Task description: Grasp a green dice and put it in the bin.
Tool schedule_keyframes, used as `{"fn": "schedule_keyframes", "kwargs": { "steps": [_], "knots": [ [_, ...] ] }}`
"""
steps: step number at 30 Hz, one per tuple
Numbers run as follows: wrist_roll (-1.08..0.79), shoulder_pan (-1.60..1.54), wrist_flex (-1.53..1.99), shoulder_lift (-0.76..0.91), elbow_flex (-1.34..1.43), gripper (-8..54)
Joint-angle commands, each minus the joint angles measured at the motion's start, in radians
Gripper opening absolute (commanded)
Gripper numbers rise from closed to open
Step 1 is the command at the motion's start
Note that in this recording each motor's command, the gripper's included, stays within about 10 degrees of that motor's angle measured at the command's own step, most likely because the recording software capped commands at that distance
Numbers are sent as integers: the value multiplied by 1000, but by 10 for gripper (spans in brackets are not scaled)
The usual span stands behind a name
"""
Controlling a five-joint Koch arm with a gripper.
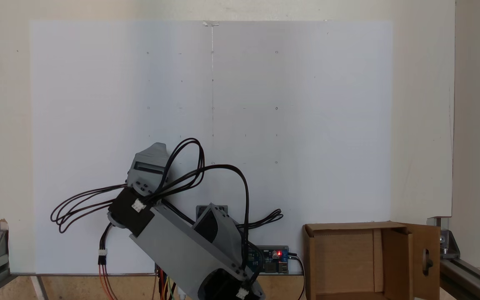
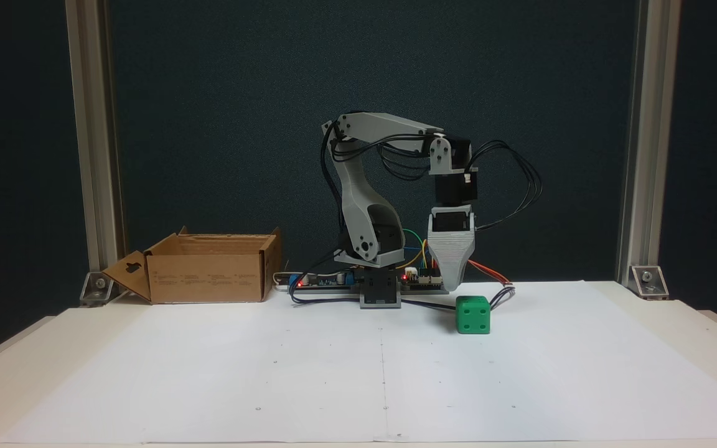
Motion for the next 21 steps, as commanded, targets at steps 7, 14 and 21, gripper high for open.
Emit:
{"fn": "schedule_keyframes", "kwargs": {
  "steps": [7,14,21],
  "knots": [
    [74,-32,3,-49,-38,449],
    [74,-49,-6,-75,-43,458],
    [75,-60,-26,-98,-48,460]
  ]
}}
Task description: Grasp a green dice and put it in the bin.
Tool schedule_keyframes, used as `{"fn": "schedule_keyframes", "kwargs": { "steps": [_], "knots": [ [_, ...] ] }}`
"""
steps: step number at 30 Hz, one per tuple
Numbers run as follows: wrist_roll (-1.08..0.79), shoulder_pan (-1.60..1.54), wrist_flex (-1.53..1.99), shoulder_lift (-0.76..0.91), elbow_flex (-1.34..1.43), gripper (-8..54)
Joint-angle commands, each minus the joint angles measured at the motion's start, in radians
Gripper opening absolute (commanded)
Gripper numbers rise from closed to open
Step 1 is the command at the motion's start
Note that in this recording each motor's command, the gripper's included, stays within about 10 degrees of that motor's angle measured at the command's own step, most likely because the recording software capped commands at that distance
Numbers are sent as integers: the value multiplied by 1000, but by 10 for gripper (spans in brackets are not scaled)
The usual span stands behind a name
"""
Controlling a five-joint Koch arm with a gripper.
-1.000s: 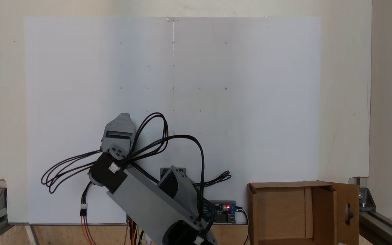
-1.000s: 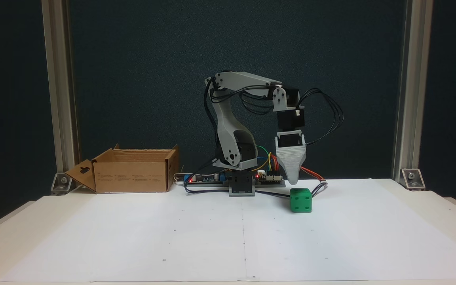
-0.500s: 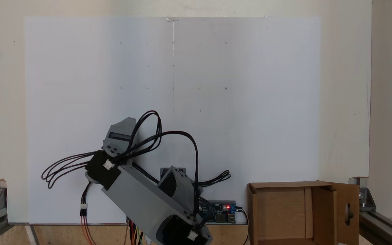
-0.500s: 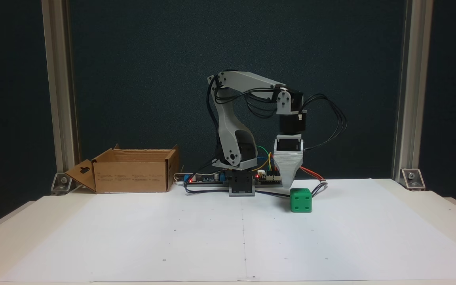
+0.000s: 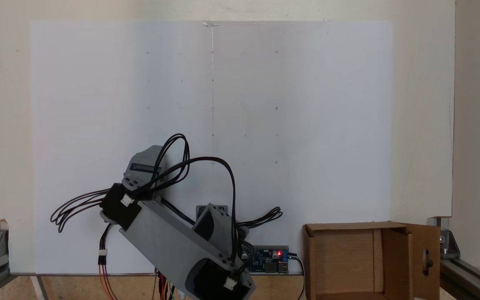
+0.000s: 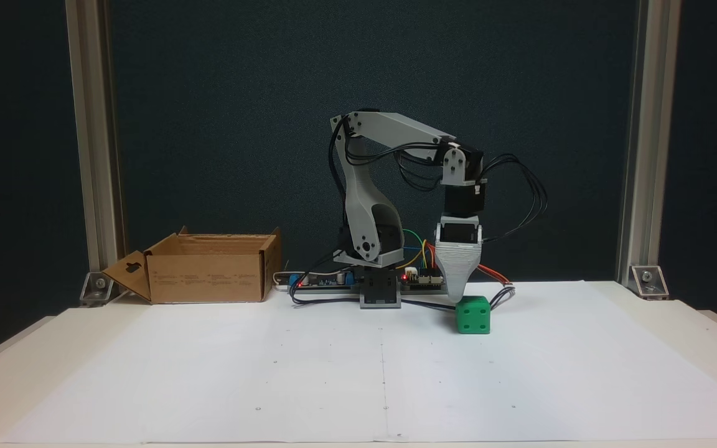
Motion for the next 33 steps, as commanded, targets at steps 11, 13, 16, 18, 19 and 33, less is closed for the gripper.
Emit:
{"fn": "schedule_keyframes", "kwargs": {
  "steps": [11,13,16,18,19,33],
  "knots": [
    [72,-11,-11,-60,-112,460],
    [74,-17,-2,-60,-121,460],
    [74,-17,11,-60,-143,460],
    [72,-17,20,-60,-155,459],
    [72,-17,31,-60,-164,459],
    [71,-11,127,-58,-201,459]
  ]
}}
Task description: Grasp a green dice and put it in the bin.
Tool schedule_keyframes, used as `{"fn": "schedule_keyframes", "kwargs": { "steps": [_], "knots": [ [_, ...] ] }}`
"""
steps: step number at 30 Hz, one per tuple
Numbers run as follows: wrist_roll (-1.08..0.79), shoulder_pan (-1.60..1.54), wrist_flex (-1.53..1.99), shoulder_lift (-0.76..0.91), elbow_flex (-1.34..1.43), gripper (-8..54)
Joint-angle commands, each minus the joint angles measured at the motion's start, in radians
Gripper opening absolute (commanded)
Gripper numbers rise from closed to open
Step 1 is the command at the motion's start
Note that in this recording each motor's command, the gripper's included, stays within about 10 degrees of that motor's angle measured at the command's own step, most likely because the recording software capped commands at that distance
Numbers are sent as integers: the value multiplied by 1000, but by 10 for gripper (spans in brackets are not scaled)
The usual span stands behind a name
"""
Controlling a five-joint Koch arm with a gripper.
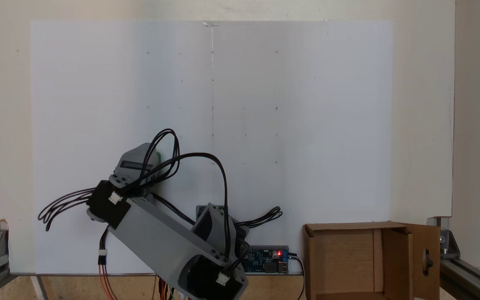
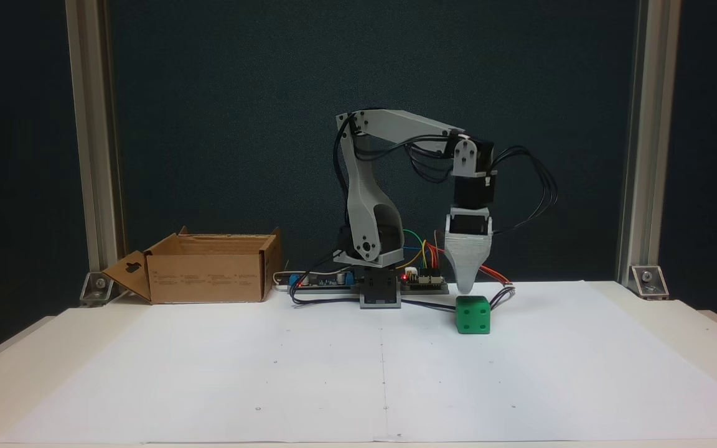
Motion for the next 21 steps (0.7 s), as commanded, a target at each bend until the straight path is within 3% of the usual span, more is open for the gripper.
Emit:
{"fn": "schedule_keyframes", "kwargs": {
  "steps": [1,10,21],
  "knots": [
    [64,-2,25,6,-52,459],
    [64,-6,17,9,-54,457],
    [64,-15,-38,-100,-52,422]
  ]
}}
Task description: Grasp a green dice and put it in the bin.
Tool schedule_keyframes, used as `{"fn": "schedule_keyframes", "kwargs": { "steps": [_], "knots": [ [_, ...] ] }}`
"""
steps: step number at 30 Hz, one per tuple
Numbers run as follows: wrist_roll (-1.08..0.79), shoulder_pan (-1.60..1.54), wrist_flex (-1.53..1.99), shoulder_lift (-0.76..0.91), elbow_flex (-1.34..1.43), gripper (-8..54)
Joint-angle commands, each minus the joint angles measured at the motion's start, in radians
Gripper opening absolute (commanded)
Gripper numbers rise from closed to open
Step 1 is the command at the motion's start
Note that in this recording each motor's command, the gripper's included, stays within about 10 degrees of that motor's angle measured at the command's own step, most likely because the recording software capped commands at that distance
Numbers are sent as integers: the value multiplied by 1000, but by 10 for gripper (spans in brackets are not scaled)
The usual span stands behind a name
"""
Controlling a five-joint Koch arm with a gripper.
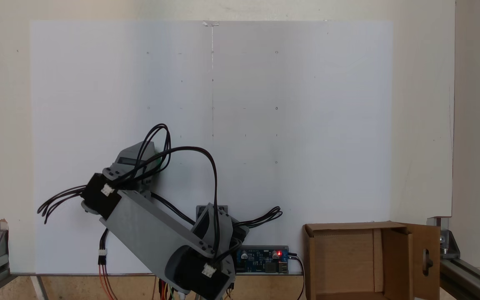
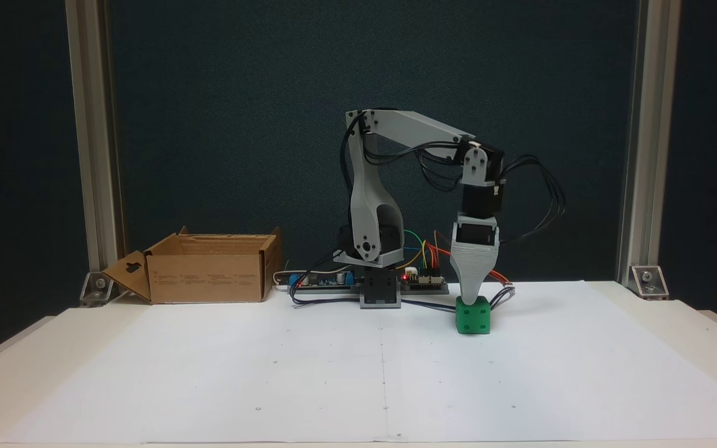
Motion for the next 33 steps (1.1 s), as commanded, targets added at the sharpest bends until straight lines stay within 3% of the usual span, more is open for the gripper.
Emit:
{"fn": "schedule_keyframes", "kwargs": {
  "steps": [1,33],
  "knots": [
    [64,-11,-9,0,-46,422],
    [35,-2,-117,-44,20,412]
  ]
}}
